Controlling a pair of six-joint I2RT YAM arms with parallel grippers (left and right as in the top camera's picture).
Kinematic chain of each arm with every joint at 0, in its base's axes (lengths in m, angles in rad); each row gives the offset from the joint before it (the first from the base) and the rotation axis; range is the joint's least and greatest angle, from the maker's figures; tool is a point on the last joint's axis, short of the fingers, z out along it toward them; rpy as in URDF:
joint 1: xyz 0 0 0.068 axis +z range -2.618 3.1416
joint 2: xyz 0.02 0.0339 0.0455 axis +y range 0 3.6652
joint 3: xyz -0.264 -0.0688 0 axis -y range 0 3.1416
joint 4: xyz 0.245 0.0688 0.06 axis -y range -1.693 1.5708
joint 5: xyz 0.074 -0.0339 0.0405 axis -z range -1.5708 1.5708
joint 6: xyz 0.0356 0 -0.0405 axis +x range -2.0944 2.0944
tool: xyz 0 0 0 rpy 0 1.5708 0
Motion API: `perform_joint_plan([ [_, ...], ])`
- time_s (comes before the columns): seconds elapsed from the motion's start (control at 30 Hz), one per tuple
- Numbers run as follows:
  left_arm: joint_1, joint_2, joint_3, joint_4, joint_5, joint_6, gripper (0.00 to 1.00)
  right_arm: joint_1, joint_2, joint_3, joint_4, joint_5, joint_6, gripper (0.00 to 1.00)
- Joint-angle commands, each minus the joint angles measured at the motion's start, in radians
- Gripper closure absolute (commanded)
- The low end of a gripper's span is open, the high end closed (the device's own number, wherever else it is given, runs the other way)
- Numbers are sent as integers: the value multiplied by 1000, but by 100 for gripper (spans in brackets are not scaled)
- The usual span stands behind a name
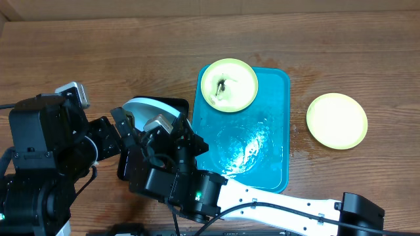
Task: Clean dirty plates on tray and stack at the side
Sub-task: 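Lift the white plate with the right gripper and tilt it over the black tray, then carry the white plate right and stack it on the yellow plate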
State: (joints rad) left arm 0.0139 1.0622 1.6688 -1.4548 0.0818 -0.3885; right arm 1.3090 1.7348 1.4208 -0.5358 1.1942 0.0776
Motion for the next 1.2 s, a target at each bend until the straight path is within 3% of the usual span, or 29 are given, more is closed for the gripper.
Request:
perform_joint_plan([
  [0.0,5,-2,12,3,-11,15,0,3,-12,18,8,28,3,96],
  [0.1,5,-2,12,3,-11,15,0,-8,-12,18,7,16,19,96],
  [0.23,5,-2,12,3,-11,15,0,-111,-12,18,-55,-114,246,96],
  [0.33,5,-2,12,3,-11,15,0,-259,-11,18,-105,-453,375,96],
  [0.53,5,-2,12,3,-11,15,0,-652,-59,48,-113,-1402,391,96],
  [0.63,5,-2,12,3,-11,15,0,-841,-121,48,-130,-1647,406,96],
  [0.77,5,-2,12,4,-11,15,0,-1085,-190,48,-259,-1634,432,96],
  [0.97,5,-2,12,4,-11,15,0,-1444,-180,31,-536,-1440,432,96],
  [1.17,5,-2,12,4,-11,15,0,-1682,-149,-109,-578,-1347,431,96],
])
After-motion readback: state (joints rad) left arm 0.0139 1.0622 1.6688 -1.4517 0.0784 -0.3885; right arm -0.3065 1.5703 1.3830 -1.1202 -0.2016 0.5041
